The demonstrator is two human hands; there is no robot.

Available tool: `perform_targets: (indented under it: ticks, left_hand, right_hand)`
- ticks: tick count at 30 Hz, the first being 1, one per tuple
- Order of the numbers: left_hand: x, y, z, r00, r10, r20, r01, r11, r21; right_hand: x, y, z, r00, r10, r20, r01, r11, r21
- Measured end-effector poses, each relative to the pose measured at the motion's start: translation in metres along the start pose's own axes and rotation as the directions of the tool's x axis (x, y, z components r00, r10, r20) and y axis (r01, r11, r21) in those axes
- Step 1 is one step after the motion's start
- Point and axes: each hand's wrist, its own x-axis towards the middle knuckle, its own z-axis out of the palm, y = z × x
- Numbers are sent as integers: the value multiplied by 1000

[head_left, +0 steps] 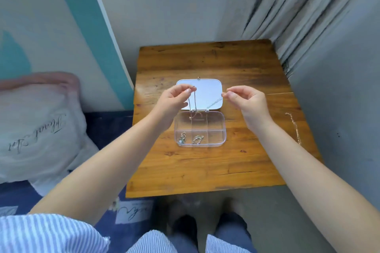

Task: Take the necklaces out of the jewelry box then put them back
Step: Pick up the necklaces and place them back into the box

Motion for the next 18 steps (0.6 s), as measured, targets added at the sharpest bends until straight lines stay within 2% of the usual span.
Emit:
perform_targets:
  ticks: [3, 7, 13, 18]
  left_hand:
    - [4, 2, -15, 1000, 23, -14, -23, 1000, 12]
    - [15, -2, -26, 999, -11, -44, 9, 999, -43]
    - [27, -16, -24, 994, -73, -80, 71, 997, -25]
    - [38, -29, -32, 961, -169, -218, 125, 972, -201]
  right_hand:
    - [-1, -11, 21, 1000, -11, -19, 11, 1000, 1]
    - [5, -17, 38, 1000, 0, -28, 3, 994, 110]
    - [16, 0, 47, 995, 96, 1, -95, 983, 156]
    - [27, 9, 35, 985, 158, -71, -113, 894, 434]
